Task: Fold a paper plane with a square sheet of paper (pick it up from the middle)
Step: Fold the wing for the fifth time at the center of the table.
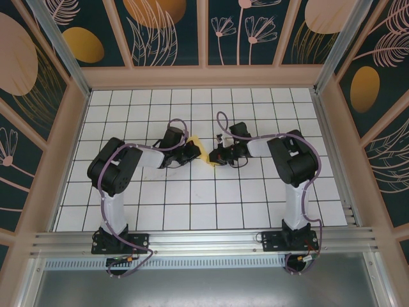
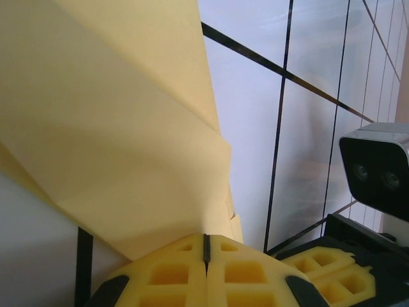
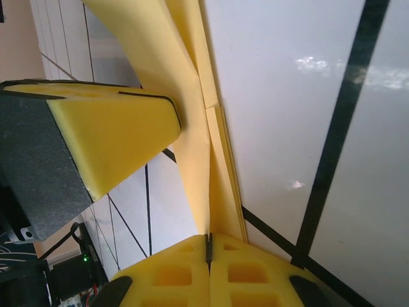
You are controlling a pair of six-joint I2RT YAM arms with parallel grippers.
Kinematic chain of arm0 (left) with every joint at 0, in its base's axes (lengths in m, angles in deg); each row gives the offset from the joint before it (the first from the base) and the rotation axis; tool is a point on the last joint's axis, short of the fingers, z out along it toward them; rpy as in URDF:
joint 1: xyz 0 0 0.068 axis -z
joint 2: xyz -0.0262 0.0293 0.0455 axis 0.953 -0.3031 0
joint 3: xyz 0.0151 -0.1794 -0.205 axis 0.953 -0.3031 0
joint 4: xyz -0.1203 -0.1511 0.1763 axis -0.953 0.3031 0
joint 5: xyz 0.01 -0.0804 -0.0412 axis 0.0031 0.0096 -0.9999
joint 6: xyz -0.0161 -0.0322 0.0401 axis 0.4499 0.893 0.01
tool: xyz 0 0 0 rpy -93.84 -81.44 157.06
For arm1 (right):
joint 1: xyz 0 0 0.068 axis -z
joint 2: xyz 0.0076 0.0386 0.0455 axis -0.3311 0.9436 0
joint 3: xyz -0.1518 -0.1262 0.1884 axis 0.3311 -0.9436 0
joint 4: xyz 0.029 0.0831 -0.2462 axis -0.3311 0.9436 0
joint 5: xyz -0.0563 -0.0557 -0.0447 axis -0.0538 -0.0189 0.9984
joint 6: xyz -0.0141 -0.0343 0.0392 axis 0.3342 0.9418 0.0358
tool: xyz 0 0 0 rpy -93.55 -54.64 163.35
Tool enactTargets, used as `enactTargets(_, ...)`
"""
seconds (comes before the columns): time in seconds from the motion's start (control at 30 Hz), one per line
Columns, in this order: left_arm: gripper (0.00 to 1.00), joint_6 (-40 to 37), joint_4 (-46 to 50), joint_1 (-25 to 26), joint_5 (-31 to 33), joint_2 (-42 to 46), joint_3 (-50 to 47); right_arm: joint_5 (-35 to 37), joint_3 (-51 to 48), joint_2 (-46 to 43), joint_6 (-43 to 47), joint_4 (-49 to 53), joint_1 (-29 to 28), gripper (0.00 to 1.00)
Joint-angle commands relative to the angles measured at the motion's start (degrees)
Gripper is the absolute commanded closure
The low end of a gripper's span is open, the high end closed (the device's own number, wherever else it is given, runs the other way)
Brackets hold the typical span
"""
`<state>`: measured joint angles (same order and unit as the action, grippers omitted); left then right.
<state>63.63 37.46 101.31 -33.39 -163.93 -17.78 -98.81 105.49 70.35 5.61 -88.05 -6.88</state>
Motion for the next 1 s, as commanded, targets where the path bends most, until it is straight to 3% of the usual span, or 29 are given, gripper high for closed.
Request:
enactTargets(0.0,0.9,-3.7,3.84,0.14,2.71,-2.59,1.81,-0.29,-2.86,1.16,-0.35,1.34,1.59,1.0)
enactTargets(0.27,0.74,-5.47,-5.8,0.31,-1.59,5.17,0.04,-4.38,-4.75,0.76,-5.82,-3.6,2.87,1.0)
enactTargets(0.47,0.75,-4.19,-11.16,2.13,-2.28,5.65,-3.74,-4.1,-5.47,0.89,-9.4,-4.59,3.18,1.0)
enactTargets(0.97,0.88,-2.17,-11.23,3.57,-0.77,0.99,-4.06,-1.67,-5.65,1.92,-11.2,-2.66,3.41,1.0)
